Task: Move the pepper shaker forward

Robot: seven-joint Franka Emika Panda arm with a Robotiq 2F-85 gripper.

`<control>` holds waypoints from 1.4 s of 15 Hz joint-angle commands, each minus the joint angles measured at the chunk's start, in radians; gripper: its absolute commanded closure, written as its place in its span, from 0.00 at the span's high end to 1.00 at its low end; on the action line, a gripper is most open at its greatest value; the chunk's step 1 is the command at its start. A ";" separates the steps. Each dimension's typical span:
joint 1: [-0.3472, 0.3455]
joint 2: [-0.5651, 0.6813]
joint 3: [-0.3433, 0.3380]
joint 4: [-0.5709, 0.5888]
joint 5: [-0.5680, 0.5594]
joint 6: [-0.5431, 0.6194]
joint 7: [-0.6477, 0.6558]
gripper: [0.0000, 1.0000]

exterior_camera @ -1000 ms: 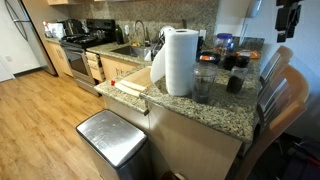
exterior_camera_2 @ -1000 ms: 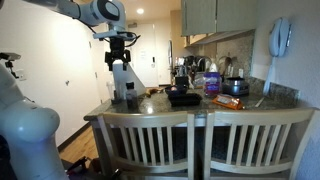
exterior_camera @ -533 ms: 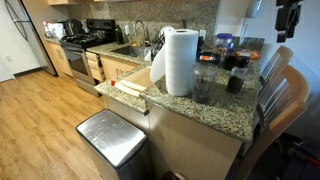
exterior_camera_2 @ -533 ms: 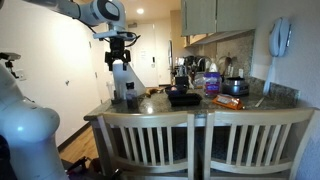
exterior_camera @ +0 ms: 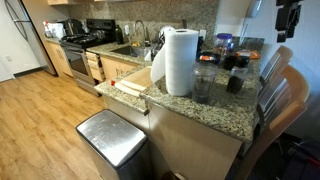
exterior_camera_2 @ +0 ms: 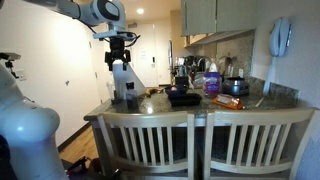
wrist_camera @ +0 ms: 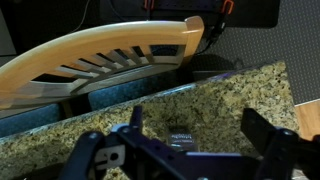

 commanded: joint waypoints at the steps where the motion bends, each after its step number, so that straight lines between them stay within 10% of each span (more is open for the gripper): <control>1: -0.004 0.001 0.004 0.002 0.001 -0.002 -0.001 1.00; 13: -0.004 0.001 0.004 0.002 0.001 -0.002 -0.001 1.00; 21: -0.022 -0.133 0.012 -0.101 0.036 -0.198 0.187 1.00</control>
